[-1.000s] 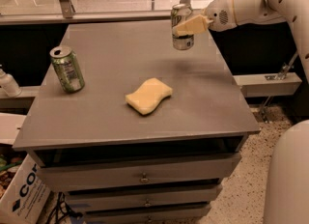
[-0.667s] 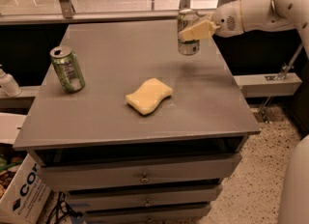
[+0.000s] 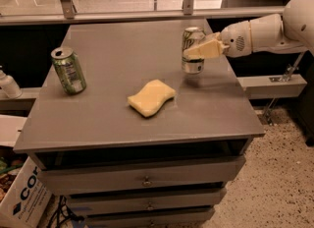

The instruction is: Move 7up can near sponge

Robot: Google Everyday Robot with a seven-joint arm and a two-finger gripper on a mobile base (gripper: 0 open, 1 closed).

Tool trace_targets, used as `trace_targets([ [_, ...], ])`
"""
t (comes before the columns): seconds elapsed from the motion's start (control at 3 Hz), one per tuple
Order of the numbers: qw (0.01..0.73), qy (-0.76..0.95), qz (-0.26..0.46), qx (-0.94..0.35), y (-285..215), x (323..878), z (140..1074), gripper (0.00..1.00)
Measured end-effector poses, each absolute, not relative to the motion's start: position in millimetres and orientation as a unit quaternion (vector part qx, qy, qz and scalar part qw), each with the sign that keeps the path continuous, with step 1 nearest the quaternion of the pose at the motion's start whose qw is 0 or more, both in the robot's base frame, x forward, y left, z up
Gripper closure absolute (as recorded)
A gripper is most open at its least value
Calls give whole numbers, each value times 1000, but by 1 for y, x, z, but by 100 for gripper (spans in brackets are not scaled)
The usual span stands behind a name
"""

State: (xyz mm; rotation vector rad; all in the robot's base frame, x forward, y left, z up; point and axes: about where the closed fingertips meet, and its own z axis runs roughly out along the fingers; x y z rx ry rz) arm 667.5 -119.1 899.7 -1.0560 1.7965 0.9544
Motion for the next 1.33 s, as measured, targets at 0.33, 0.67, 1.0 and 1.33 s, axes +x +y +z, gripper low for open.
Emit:
trace_targets([
  [0.33,393,706,402,-432,-104,645,877,100],
  [0.67,380,688,421,-453,-85,628,861,100],
  [1.0,379,686,423,-455,-83,627,862,100],
  [1.33,379,686,423,-455,-83,627,862,82],
])
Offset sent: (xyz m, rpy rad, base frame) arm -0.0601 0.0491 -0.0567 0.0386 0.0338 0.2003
